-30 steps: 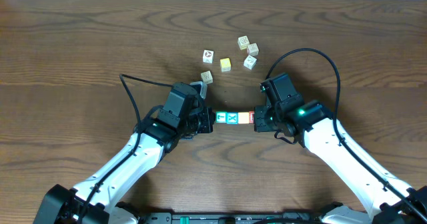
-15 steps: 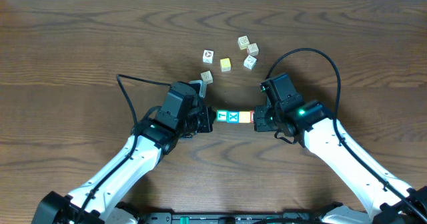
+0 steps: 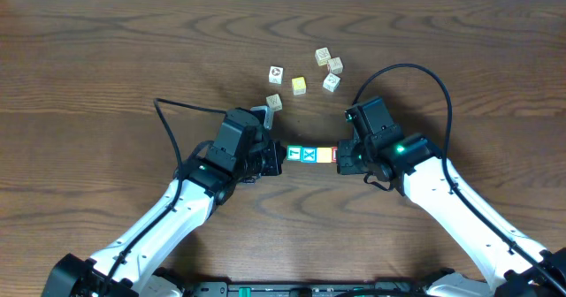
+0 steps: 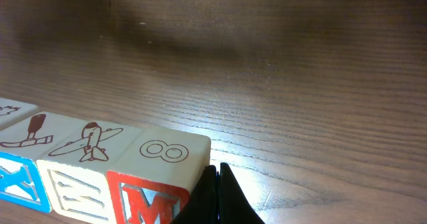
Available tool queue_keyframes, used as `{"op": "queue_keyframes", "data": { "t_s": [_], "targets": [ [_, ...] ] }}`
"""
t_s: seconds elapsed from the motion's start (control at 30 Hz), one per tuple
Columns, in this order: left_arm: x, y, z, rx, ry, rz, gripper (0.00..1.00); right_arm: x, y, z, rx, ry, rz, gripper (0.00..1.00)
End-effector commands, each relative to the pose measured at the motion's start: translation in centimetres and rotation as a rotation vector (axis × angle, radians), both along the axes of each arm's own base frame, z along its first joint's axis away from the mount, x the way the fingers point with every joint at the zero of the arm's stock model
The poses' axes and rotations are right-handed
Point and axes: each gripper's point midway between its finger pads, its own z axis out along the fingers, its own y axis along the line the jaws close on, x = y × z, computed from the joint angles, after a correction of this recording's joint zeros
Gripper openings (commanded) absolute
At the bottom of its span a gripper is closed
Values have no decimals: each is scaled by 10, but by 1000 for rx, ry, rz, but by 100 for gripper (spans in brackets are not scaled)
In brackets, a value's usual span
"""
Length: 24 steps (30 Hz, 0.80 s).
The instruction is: Lift 4 blocks
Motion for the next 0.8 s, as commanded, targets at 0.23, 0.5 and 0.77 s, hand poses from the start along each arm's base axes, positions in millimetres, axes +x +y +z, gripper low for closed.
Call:
{"op": "queue_keyframes", "data": {
  "t_s": [0.23,0.5,0.77],
  "targets": [
    [-14,-47,57,-195,-45,-182,7,-23,74,44,290,36,219,1],
    [-14,-47,57,-196,-45,-182,7,-24,73,43,288,40,218,1],
    [-14,-47,57,-195,-45,-182,7,-24,73,43,288,40,218,1]
  ]
}}
